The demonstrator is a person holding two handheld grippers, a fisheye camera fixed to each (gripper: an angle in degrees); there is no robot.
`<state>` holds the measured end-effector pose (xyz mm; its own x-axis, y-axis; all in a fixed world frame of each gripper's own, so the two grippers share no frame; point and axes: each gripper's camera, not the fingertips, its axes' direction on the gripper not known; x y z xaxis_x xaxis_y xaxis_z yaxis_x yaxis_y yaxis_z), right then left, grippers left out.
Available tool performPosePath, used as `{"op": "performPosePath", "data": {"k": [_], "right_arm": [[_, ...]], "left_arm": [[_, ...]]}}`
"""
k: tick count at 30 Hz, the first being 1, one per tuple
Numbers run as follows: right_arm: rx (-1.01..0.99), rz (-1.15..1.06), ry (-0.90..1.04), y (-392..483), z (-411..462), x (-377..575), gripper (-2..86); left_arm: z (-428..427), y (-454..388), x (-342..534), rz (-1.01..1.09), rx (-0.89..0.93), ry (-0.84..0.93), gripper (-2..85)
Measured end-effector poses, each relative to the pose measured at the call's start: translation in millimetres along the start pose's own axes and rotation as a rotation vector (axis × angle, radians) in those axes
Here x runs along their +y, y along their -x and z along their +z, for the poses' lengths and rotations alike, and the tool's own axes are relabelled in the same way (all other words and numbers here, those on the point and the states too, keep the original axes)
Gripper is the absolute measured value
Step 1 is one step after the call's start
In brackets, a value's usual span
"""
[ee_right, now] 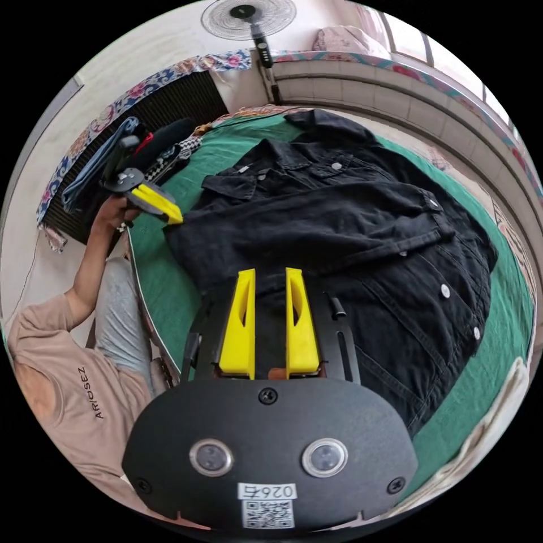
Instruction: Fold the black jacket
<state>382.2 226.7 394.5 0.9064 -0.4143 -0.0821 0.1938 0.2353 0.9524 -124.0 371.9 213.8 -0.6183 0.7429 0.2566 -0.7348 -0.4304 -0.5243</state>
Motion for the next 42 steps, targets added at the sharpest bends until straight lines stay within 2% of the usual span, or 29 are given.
{"op": "performPosePath", "data": {"k": [3,6,7,8,9,10,11,12,15,17,20,21,24,27,31,34,37,42], "right_arm": [[0.042,-0.117,0.034,32,-4,19,5.8],[0.043,-0.207,0.052,56,-5,40,5.4],[0.018,-0.238,0.041,63,-8,49,5.1],[-0.009,-0.269,0.04,68,-10,56,4.6],[-0.02,-0.289,0.054,71,-9,59,4.2],[-0.03,-0.336,0.132,75,2,64,3.0],[-0.011,-0.377,0.257,77,19,70,1.4],[-0.017,-0.378,0.256,75,19,72,0.9],[-0.063,-0.332,0.249,55,-7,79,-0.6],[-0.069,-0.317,0.238,43,-35,87,-0.8],[-0.019,-0.328,0.204,36,-69,99,-0.9],[-0.004,-0.33,0.204,35,-75,100,-0.9],[0.098,-0.333,0.218,24,-100,103,-0.9],[0.205,-0.301,0.217,0,-132,101,-0.9],[0.224,-0.153,0.095,-72,-214,98,-1.0],[0.149,0.042,-0.017,-156,-282,105,-1.1],[0.079,0.27,-0.125,-251,-341,130,-1.0],[0.031,0.595,-0.21,-377,-390,186,-0.6]], "left_arm": [[-27,14,18,-0.082,0.033,-0.189,-0.9],[-45,-4,22,0.081,0.141,-0.367,-1.0],[-43,-15,15,0.164,0.191,-0.372,-1.0],[-38,-21,10,0.197,0.206,-0.343,-1.0],[-19,-28,-3,0.219,0.193,-0.221,-1.0],[12,-27,-16,0.163,0.109,0.0,-0.9],[31,-23,-20,0.117,0.038,0.138,-0.9],[50,-15,-23,0.071,0.021,0.229,-0.9],[30,3,-6,0.006,0.15,0.134,-0.9],[18,5,7,-0.021,0.138,0.089,-0.9],[-2,-14,21,0.03,0.055,-0.012,-1.0],[0,-19,24,0.027,0.023,-0.01,-1.0],[35,-23,31,-0.01,-0.158,0.151,-0.9],[27,-37,46,-0.006,-0.225,0.083,-0.8],[-7,-62,82,-0.01,-0.308,-0.114,-0.8],[-22,-63,111,-0.01,-0.168,-0.3,-0.8],[-18,-44,127,-0.076,-0.007,-0.334,-0.7],[-5,-21,148,-0.184,0.113,-0.304,-0.9]]}}
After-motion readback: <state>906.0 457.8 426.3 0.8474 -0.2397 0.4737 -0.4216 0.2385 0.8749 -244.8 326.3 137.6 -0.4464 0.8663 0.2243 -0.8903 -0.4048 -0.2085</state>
